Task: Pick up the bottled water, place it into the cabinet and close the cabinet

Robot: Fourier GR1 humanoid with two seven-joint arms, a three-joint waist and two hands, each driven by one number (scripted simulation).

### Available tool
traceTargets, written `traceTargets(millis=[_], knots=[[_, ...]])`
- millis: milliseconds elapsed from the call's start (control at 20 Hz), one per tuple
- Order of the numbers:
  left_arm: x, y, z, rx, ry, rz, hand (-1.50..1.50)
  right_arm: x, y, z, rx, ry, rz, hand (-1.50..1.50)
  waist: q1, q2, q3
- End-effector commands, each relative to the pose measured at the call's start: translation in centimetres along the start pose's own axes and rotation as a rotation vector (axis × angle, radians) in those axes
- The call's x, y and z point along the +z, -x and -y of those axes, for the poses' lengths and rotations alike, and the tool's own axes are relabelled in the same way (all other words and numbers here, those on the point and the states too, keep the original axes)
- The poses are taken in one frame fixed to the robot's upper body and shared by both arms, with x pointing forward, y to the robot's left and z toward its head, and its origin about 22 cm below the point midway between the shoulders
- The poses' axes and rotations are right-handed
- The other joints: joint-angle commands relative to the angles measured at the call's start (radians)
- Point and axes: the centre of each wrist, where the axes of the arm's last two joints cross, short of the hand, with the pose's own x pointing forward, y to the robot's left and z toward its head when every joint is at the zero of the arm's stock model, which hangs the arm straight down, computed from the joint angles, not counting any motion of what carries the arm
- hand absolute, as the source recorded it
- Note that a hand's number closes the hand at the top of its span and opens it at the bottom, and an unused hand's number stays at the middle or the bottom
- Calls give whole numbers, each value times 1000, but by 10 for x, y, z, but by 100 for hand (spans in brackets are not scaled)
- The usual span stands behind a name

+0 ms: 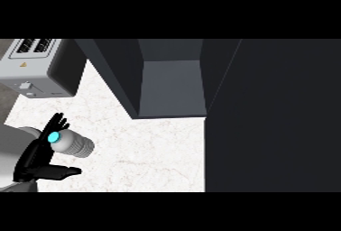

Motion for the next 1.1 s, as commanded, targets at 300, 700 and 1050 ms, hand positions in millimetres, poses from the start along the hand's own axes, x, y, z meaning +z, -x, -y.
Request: traceTargets(millis=[300, 700, 1050], knots=[[12, 43, -3, 167, 20, 9, -150, 12, -42, -24, -64, -48, 70, -150, -9, -2, -1], [-13, 55, 36, 235, 102, 48, 150, 8, -44, -14, -57, -15, 80, -150, 10, 0, 0], [-12, 61, 31, 435, 98, 66, 150, 10, -39, -12, -45, -26, 82, -150, 4, 2, -1]])
